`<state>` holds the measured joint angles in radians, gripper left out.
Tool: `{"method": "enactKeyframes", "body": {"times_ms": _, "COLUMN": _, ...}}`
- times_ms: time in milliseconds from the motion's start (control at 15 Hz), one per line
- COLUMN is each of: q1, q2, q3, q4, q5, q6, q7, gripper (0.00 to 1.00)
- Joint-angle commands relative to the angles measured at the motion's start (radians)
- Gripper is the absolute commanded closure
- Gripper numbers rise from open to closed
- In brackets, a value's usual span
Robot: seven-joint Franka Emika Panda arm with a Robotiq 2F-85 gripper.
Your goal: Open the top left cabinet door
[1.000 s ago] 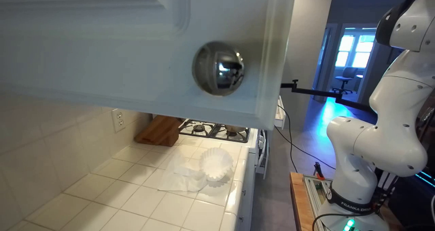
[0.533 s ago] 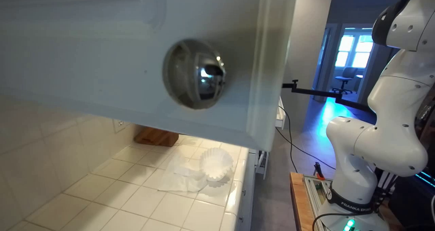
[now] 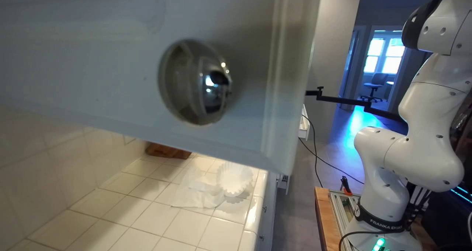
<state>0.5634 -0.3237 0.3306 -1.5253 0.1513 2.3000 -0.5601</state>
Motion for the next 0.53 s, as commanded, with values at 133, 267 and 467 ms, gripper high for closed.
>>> {"method": "enactKeyframes", "body": {"times_ms": 133, "q1": -0.115, "q2": -0.156, "q3": 0.053, "q4": -0.065, "q5": -0.151, "q6": -0.212, "q7": 0.225, "gripper": 0.00}}
{"method": "enactKeyframes", "body": {"times_ms": 267, "q1": -0.137, "q2": -0.230, "q3": 0.045, "q4": -0.079, "q5": -0.168, "q6": -0.319, "q7": 0.281, "gripper": 0.00}}
{"method": "enactKeyframes", "body": {"times_ms": 467, "q1": -0.178, "q2": -0.343, "q3": 0.030, "q4": -0.079, "q5": -0.201, "q6": -0.449, "q7": 0.347, "gripper": 0.00}}
